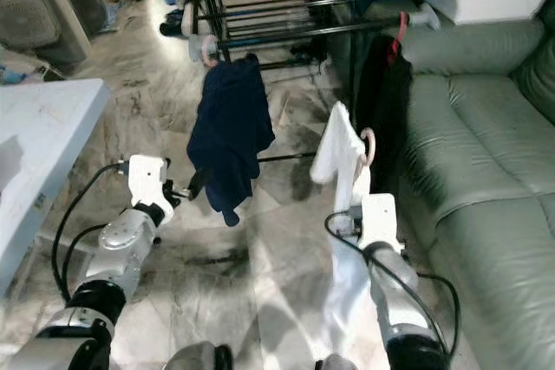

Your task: Hang hanger

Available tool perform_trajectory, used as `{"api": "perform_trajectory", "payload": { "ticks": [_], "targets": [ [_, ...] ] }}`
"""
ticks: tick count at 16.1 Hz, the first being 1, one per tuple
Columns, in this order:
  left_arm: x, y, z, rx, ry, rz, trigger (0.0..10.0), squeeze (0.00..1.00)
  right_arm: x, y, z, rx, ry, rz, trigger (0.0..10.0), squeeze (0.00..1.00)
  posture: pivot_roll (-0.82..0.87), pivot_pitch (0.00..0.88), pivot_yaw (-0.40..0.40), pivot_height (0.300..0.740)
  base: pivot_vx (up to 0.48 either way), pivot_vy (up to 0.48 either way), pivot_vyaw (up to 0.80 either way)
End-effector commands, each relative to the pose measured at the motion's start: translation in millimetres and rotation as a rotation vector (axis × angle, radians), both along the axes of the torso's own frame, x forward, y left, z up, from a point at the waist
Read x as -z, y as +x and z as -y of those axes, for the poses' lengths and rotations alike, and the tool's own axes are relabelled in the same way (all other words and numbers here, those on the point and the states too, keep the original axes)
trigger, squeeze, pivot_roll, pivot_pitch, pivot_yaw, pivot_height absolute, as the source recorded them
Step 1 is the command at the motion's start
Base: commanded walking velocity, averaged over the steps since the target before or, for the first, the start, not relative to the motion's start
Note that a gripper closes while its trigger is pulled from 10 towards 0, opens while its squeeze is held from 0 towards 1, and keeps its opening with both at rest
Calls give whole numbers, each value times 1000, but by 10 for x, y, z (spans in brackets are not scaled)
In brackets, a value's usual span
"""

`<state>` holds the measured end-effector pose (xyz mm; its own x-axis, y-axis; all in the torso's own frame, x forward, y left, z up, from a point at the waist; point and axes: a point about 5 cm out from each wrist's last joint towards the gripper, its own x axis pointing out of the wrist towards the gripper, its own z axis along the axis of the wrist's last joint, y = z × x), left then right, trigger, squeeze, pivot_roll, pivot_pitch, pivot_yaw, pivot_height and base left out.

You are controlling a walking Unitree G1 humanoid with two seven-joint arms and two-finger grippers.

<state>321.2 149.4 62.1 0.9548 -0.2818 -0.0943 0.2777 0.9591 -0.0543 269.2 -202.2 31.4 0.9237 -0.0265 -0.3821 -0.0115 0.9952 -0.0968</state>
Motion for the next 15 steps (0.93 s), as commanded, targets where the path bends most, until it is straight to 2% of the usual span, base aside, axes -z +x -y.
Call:
{"api": "perform_trajectory", "payload": {
  "ticks": [1, 5, 7, 10, 15],
  "targets": [
    [-11, 2, -43, -25, -7, -2, 10000, 0, -157, 90, -37, -12, -2, 73, 10000, 0, -64, 0, 53, 740, 334, 0, 0],
    [19, -32, -63, -32, -6, -19, 10000, 0, -143, 65, 10, 27, 13, 75, 10000, 0, -67, 0, 64, 740, 391, 0, 0],
    [47, -49, -80, -43, 1, -28, 10000, 0, -167, 68, 27, 28, -20, 100, 10000, 0, -69, 0, 67, 740, 422, 0, 0],
    [36, -28, -65, -62, -18, -33, 10000, 0, -221, 134, -41, -31, -27, 116, 10000, 0, -71, 0, 61, 740, 430, 0, 0],
    [30, -14, -54, -70, -21, -37, 10000, 0, -254, 176, -25, -35, -32, 129, 10000, 0, -74, 0, 60, 740, 364, 310, 0]
  ]
}}
